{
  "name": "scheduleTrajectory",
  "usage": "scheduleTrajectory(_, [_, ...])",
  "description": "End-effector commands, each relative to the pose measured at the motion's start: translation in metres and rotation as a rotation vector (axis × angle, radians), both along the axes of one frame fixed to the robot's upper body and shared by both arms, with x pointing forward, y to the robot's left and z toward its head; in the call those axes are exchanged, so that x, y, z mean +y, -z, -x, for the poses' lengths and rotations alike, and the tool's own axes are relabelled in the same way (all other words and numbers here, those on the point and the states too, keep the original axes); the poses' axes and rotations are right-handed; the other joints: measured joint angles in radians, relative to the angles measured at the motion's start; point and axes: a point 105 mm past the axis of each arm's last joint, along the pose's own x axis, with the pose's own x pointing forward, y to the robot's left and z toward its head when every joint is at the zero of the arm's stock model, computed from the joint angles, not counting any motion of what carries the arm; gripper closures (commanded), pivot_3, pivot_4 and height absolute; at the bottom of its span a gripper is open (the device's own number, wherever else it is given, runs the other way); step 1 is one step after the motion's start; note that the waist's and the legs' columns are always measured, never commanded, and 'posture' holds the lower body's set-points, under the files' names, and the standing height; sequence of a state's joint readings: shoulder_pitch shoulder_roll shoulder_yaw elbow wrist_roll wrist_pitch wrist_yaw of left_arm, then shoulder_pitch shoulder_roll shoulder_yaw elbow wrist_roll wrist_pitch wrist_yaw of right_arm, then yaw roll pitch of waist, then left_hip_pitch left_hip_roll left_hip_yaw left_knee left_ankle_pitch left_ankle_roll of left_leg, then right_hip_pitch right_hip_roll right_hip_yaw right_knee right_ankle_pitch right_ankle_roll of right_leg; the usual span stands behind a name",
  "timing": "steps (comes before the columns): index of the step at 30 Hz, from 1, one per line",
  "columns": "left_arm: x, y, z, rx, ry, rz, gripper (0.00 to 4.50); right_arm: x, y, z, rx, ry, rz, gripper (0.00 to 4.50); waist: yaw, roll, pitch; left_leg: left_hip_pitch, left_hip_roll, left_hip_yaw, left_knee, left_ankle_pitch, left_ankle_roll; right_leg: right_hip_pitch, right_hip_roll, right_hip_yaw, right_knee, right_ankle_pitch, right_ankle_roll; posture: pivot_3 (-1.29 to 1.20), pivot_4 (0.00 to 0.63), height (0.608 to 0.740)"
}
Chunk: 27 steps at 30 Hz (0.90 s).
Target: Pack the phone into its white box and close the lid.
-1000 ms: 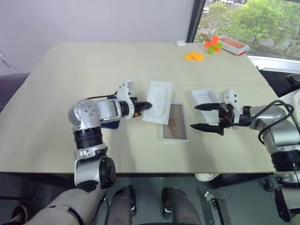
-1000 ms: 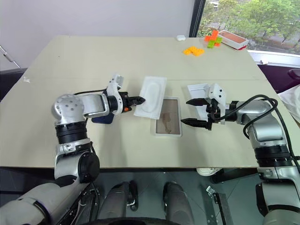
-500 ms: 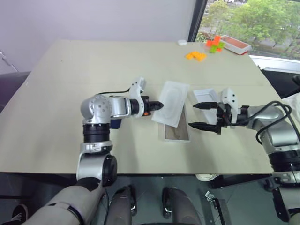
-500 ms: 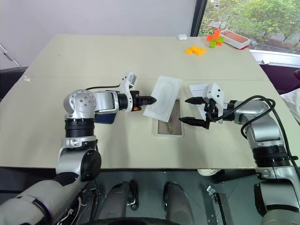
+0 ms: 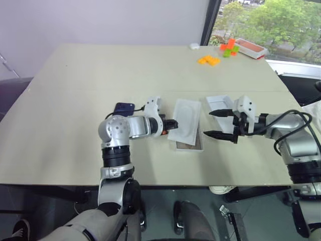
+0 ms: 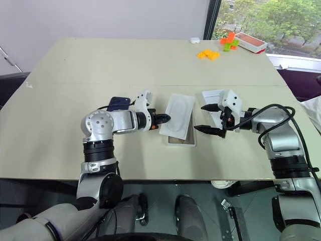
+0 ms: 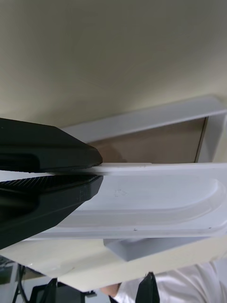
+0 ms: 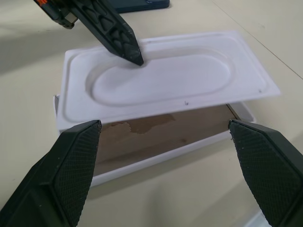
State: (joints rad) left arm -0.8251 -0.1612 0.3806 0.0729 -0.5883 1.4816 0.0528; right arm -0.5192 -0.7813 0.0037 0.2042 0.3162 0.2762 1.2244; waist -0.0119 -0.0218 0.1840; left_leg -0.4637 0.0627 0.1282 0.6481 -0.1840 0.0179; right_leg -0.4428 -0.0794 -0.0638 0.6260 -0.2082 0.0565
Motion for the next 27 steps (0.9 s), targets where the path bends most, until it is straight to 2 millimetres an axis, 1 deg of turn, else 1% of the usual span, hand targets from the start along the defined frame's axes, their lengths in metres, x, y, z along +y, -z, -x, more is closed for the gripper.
scheduleTrajectory(1, [-0.01,-0.005,0.002,0.012,-0.018,0.056,4.41,-0.002,-0.01,-0.001,-0.043,0.003,0.002,0.0,-0.001,0.0,0.0,0.0,0.0,0.0,0.0,0.0,0.0,0.0,0.0,0.0,0.0,0.0,0.0,0.0,0.15,0.74])
scheduleTrajectory(8, [-0.021,-0.004,0.009,0.027,0.025,0.071,4.41,-0.003,-0.011,-0.001,-0.048,0.009,0.003,0.0,0.001,0.0,0.0,0.0,0.0,0.0,-0.001,0.0,0.0,0.0,0.001,0.0,0.0,0.0,0.001,0.0,0.15,0.74])
scheduleTrajectory(12, [-0.029,-0.01,0.017,0.011,0.096,0.09,4.41,-0.003,-0.012,-0.002,-0.055,0.013,0.003,0.0,0.002,0.0,0.0,0.0,0.0,0.0,-0.001,0.0,0.0,0.0,0.001,0.0,-0.001,0.0,0.001,0.0,0.15,0.74])
scheduleTrajectory(23, [-0.036,-0.008,0.019,0.017,0.133,0.097,4.41,0.001,-0.012,-0.005,-0.065,0.017,-0.004,0.0,0.001,0.0,0.0,0.0,0.0,0.0,-0.001,0.0,0.0,0.0,0.001,0.0,-0.001,0.0,0.001,0.0,0.15,0.74])
scheduleTrajectory(25, [-0.037,-0.009,0.02,0.016,0.139,0.1,3.74,0.001,-0.013,-0.005,-0.067,0.018,-0.004,0.0,0.001,0.0,0.0,0.0,0.0,0.0,-0.001,0.0,0.0,0.0,0.001,0.0,-0.001,0.0,0.001,0.0,0.15,0.74])
scheduleTrajectory(26, [-0.038,-0.009,0.02,0.017,0.144,0.109,3.48,0.001,-0.013,-0.005,-0.067,0.019,-0.004,0.0,0.001,0.0,0.0,0.0,0.0,0.0,-0.001,0.0,0.0,0.0,0.001,0.0,-0.001,0.0,0.001,0.0,0.15,0.74])
scheduleTrajectory(27, [-0.039,-0.01,0.021,0.017,0.154,0.117,2.99,0.001,-0.013,-0.005,-0.068,0.019,-0.005,0.0,0.001,0.0,0.0,0.0,0.0,0.0,-0.001,0.0,0.0,0.0,0.001,0.0,-0.001,0.0,0.001,0.0,0.15,0.74])
